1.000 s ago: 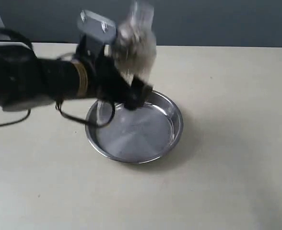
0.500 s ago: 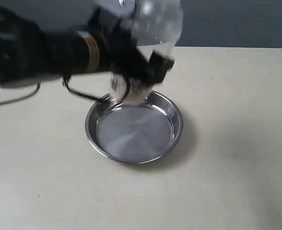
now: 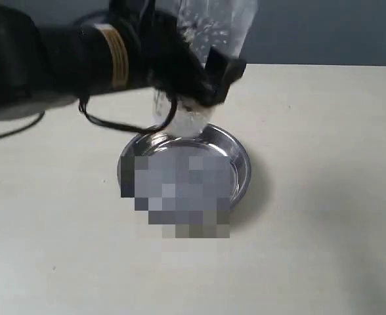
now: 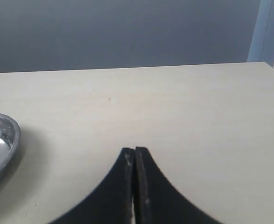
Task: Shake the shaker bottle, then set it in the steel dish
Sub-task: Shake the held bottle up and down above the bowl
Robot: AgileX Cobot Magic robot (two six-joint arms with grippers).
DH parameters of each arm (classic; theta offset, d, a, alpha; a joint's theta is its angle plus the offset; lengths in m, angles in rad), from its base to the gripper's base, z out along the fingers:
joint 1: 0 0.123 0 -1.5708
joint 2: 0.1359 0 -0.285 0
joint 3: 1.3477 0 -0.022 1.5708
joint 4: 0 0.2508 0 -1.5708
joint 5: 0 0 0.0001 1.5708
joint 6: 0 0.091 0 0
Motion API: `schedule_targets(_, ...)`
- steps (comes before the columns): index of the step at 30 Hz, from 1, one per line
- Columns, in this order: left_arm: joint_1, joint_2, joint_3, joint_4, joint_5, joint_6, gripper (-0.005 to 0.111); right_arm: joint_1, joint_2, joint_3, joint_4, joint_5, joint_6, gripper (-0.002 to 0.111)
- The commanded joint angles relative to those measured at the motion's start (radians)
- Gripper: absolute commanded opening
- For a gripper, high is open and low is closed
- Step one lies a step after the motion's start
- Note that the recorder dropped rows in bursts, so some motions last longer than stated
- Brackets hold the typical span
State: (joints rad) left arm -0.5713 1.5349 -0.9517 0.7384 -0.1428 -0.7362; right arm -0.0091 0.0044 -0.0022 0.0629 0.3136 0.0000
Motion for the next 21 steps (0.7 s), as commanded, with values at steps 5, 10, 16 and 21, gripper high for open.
schedule_targets(5, -0.008, -0.107, -0.046, -0.009, 0.009, 0.013, 0.000, 0.000, -0.004, 0.002, -0.003, -0.009, 0.000, -0.001)
schedule_targets(10, -0.011, 0.009, 0.103, -0.059, -0.016, -0.011, 0.000, 0.000, -0.004, 0.002, -0.003, -0.009, 0.000, -0.001)
schedule_targets(16, -0.014, -0.148, -0.033, 0.028, 0.078, -0.001, 0.000, 0.000, -0.004, 0.002, -0.001, -0.009, 0.000, -0.001)
schedule_targets(21, -0.009, 0.024, 0.132, -0.020, -0.021, -0.022, 0.000, 0.000, -0.004, 0.002, -0.001, -0.009, 0.000, -0.001)
